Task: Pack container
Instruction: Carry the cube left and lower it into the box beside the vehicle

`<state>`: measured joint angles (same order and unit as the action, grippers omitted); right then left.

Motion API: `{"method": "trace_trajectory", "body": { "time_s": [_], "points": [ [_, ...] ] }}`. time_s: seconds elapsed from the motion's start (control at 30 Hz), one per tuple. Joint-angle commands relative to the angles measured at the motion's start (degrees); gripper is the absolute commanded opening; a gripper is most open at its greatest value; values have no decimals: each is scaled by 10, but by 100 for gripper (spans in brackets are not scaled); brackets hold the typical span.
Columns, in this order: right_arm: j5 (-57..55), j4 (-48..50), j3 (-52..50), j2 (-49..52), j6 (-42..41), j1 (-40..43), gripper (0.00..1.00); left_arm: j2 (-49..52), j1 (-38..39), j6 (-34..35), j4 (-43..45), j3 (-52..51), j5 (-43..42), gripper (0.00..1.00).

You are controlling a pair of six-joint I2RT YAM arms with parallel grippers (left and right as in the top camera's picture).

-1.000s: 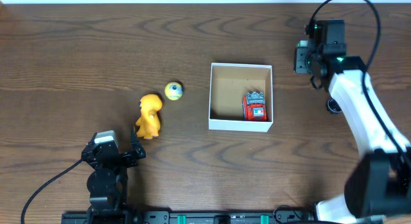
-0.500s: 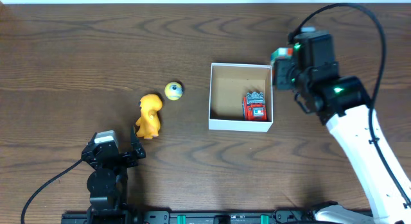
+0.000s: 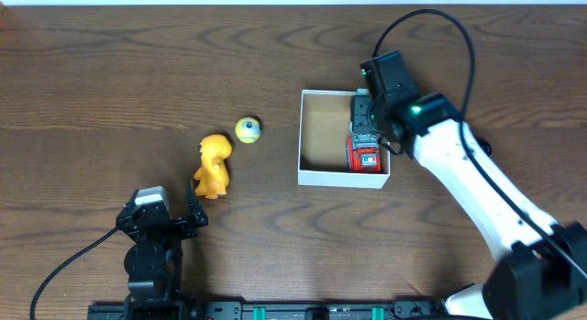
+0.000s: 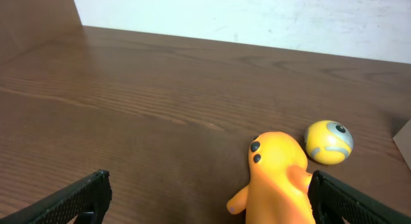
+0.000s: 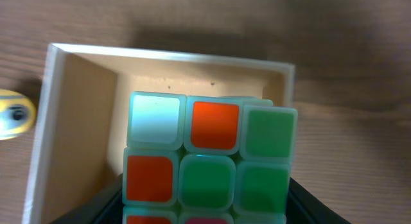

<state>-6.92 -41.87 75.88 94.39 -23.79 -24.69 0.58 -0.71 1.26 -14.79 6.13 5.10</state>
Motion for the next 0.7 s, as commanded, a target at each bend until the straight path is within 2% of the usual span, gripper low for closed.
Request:
{"method": "trace_trajectory", "body": {
  "time_s": [0.0, 0.3, 0.67],
  "points": [
    [-3, 12, 2, 17, -21, -2, 49, -3, -3, -8, -3, -14, 5, 98],
    [-65, 26, 2, 28, -3, -2, 49, -3, -3, -8, -3, -14, 5, 98],
    [-66, 3, 2, 28, -4, -2, 48, -3, -3, -8, -3, -14, 5, 98]
  ]
}}
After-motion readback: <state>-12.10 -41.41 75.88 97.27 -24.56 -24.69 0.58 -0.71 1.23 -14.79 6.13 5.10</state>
